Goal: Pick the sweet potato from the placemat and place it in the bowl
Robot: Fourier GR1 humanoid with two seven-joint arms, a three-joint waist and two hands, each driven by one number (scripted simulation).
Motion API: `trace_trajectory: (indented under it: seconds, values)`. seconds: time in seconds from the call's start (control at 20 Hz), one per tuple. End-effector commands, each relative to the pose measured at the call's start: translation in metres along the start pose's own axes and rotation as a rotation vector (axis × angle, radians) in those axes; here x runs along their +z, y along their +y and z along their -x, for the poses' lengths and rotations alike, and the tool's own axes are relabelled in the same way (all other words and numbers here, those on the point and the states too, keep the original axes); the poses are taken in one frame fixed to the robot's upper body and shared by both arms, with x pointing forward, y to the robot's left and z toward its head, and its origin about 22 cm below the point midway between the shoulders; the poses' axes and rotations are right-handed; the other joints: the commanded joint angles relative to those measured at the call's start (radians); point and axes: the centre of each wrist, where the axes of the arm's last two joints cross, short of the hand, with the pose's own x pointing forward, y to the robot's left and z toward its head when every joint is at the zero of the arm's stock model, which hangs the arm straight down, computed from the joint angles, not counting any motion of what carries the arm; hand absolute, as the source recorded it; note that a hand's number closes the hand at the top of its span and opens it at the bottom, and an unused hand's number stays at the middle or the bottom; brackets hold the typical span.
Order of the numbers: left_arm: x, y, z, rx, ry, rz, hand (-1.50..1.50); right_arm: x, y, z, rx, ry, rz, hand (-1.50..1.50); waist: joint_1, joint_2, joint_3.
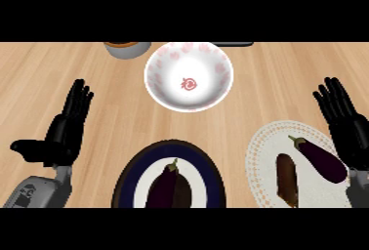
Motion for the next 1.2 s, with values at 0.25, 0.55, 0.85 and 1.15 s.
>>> trace_trajectory:
  seconds: [0.25, 0.55, 0.85, 1.15]
  values:
    - [-0.034, 0.043, -0.044, -0.091, -0.145, -0.057, 0.0, 0.016, 0.152, 0.009, 0.199, 0.085, -0.616, -1.5, 0.08, 0.012, -0.012]
    - [-0.023, 0.059, -0.027, -0.064, -0.041, -0.098, 0.0, 0.038, 0.136, 0.011, 0.78, -0.236, -0.363, -1.5, -0.024, -0.009, -0.012]
    - [-0.025, 0.085, -0.036, -0.068, -0.044, -0.118, 0.0, 0.081, 0.181, -0.006, 1.008, -0.239, -0.385, -1.5, -0.039, -0.012, -0.013]
    - [-0.028, 0.091, -0.044, -0.078, -0.05, -0.131, 0.0, 0.082, 0.195, -0.058, 1.301, -0.079, -0.304, -1.5, -0.048, -0.012, -0.013]
